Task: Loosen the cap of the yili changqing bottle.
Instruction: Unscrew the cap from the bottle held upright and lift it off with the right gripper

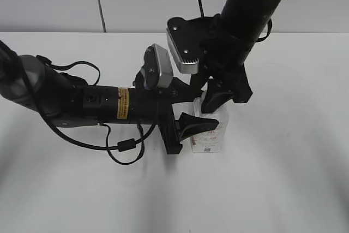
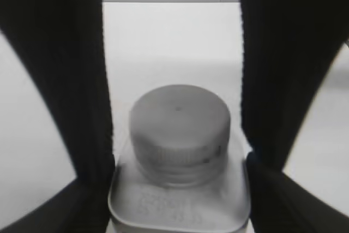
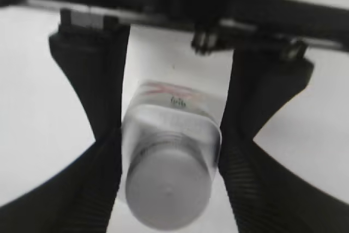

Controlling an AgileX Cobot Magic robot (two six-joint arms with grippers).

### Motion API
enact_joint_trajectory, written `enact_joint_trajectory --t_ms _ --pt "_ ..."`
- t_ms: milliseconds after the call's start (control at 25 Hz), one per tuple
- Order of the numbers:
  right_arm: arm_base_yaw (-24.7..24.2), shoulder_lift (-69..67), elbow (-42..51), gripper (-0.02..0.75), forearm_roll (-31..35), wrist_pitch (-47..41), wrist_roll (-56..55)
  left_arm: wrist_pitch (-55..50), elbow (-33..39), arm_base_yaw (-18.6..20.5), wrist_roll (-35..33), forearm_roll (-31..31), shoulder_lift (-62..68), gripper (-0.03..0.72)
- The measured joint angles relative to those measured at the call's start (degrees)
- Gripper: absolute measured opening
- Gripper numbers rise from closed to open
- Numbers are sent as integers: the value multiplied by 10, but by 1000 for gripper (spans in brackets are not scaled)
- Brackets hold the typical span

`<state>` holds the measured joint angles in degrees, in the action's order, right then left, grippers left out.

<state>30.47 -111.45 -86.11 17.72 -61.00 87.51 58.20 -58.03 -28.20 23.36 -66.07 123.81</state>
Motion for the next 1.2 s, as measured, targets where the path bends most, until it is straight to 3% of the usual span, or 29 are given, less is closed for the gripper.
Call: enact_joint_trajectory --t_ms 160,360,480,680,760,960,1200 --pt "1 28 0 547 22 4 -11 -2 0 -1 0 2 0 440" --pt "1 65 0 566 14 4 -63 -2 0 -1 0 2 0 440" --pt "1 81 0 566 -9 3 -181 -2 0 -1 0 2 0 440" --pt "1 86 0 566 -23 -7 -535 -2 0 -1 0 2 0 440" --pt "1 86 0 566 -27 -8 -628 -2 0 -1 0 2 0 440" --pt "1 80 0 566 -35 -8 -742 -2 0 -1 0 3 0 440" --pt "1 47 1 566 -46 -9 -795 -2 0 -1 0 3 0 440"
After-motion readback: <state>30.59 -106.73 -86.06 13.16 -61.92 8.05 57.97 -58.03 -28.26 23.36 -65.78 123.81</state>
